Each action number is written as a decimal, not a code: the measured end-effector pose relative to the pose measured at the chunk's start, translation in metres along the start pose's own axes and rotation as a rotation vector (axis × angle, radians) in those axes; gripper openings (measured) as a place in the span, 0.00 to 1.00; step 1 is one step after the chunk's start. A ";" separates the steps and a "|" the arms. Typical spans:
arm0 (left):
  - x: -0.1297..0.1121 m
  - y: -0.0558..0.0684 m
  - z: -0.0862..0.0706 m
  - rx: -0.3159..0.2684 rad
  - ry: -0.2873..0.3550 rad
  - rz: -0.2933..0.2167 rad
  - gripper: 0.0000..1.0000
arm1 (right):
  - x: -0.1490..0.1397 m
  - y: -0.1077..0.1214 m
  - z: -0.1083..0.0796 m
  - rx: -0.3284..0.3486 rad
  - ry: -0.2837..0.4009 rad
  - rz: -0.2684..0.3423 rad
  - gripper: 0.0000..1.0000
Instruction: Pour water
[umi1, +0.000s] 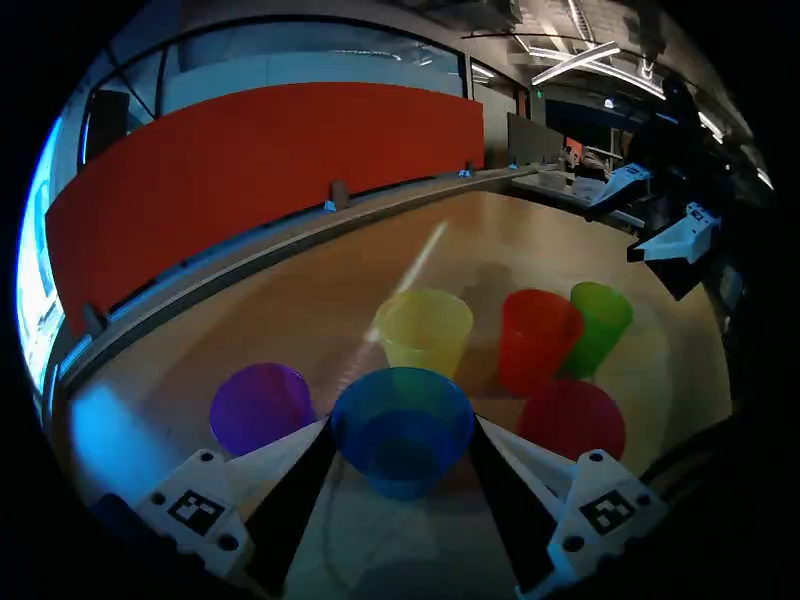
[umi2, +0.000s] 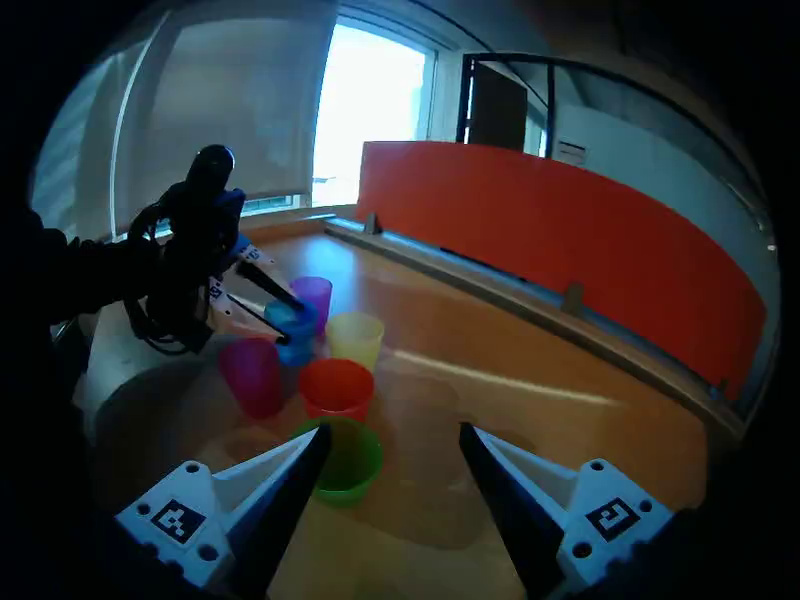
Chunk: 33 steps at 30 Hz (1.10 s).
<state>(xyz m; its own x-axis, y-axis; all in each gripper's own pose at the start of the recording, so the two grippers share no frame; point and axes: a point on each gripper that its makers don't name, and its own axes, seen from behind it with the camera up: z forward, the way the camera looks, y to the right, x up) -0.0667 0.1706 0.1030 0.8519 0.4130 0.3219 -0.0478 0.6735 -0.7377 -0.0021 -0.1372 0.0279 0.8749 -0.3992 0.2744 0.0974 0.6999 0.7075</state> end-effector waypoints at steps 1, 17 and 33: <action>0.002 0.000 -0.001 0.002 0.004 -0.001 0.87 | 0.000 -0.001 0.000 0.001 0.000 -0.001 0.99; 0.030 -0.007 -0.033 0.049 0.076 -0.003 0.87 | -0.013 -0.028 0.008 0.053 -0.022 -0.001 0.99; 0.044 -0.003 -0.060 0.058 0.118 -0.015 0.87 | -0.034 -0.046 0.012 0.082 -0.053 0.011 0.99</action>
<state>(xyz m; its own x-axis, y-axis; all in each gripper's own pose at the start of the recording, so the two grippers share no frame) 0.0023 0.1500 0.0840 0.9081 0.3300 0.2579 -0.0621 0.7150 -0.6964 -0.0422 -0.1633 -0.0060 0.8493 -0.4239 0.3145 0.0473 0.6545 0.7545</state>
